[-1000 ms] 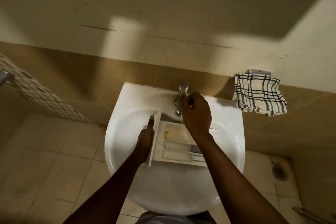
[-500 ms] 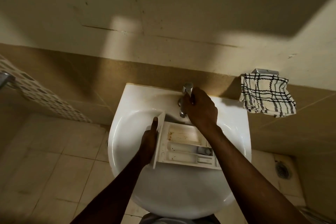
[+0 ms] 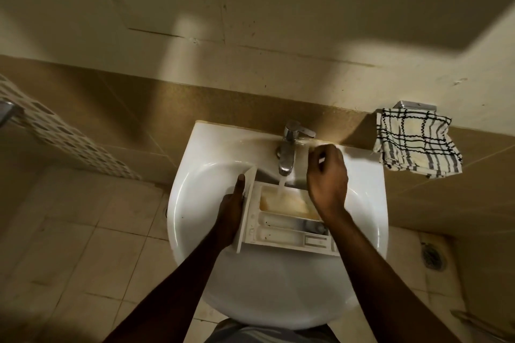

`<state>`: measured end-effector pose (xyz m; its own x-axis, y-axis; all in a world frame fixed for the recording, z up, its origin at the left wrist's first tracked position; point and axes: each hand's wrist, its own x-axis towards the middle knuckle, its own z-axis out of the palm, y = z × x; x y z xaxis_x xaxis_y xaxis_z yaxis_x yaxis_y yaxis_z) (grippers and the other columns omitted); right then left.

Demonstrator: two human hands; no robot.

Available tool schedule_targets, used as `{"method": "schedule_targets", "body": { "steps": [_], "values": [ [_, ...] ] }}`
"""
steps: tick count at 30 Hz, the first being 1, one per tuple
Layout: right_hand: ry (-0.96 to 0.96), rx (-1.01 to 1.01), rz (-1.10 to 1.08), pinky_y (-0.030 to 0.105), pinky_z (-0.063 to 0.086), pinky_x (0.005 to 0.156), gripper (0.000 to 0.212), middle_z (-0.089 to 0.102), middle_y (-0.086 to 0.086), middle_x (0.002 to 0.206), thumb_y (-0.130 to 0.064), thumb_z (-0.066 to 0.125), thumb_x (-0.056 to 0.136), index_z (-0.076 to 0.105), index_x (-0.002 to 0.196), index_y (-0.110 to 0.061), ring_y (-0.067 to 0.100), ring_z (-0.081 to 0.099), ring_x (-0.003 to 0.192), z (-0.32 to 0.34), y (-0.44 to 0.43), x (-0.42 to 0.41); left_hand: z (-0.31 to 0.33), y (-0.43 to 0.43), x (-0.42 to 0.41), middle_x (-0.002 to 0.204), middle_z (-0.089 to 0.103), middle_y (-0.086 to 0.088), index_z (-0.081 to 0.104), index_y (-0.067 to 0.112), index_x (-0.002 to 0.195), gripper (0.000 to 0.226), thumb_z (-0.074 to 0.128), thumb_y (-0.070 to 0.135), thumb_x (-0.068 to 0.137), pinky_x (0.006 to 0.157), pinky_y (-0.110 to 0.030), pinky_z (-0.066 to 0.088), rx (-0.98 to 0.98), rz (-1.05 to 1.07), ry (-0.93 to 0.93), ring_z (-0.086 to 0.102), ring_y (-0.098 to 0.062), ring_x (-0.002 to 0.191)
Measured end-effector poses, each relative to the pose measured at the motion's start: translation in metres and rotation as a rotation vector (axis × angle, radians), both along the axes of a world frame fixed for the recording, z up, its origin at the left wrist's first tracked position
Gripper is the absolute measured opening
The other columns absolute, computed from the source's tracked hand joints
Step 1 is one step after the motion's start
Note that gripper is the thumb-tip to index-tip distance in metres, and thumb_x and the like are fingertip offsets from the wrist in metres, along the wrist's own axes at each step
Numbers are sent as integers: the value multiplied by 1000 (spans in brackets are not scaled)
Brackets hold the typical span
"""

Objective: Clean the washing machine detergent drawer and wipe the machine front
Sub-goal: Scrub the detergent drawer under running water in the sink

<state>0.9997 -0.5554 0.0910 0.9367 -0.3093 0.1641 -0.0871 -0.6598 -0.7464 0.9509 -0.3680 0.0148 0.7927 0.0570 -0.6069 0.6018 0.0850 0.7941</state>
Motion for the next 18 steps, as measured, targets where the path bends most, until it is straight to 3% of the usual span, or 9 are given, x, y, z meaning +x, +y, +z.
{"method": "schedule_targets", "body": {
  "steps": [3,5,8,11,14,16,18],
  "values": [
    [150,78,281,29,45,68,14,63,0,85,-9,59,93,60,80,-13,16,57,77,-28,8,-33,-4,1,1,74,73,-4,71,10,95,63,36,62,97,75,-37,59,28,11,7,71,-21,70],
    [430,0,441,27,46,75,11,66,1,91,-13,59,94,67,87,-10,15,59,82,-51,0,-40,-6,0,1,74,73,-3,72,12,93,62,35,62,97,76,-38,58,30,3,8,70,-21,70],
    [706,-209,410,32,48,81,20,68,12,102,-19,51,95,68,94,-8,27,63,96,-72,-17,-39,-7,2,2,78,73,-7,72,10,98,66,36,65,96,79,-41,59,25,15,20,71,-24,71],
    [743,-296,352,32,49,85,24,70,13,104,-21,50,93,69,99,-7,29,65,97,-76,0,-32,-10,1,1,74,73,-5,71,12,94,63,35,63,96,74,-38,59,37,9,6,70,-22,68],
    [805,-68,342,27,49,81,19,67,0,92,-25,54,95,67,104,-13,16,63,91,-71,41,-23,-11,0,3,78,74,-4,71,14,95,61,36,63,95,79,-39,60,41,16,-11,72,-22,73],
    [773,3,468,32,52,91,19,69,2,98,-23,52,99,67,106,-15,17,65,98,-66,56,-23,-13,0,4,88,76,-8,73,14,102,65,36,66,91,86,-42,59,45,20,-15,73,-27,83],
    [740,48,593,37,50,99,23,70,5,109,-22,48,102,68,111,-14,16,64,101,-62,49,-26,-14,0,4,86,76,-8,73,12,102,66,36,65,93,83,-40,60,53,14,-11,73,-27,81]
  ]
}}
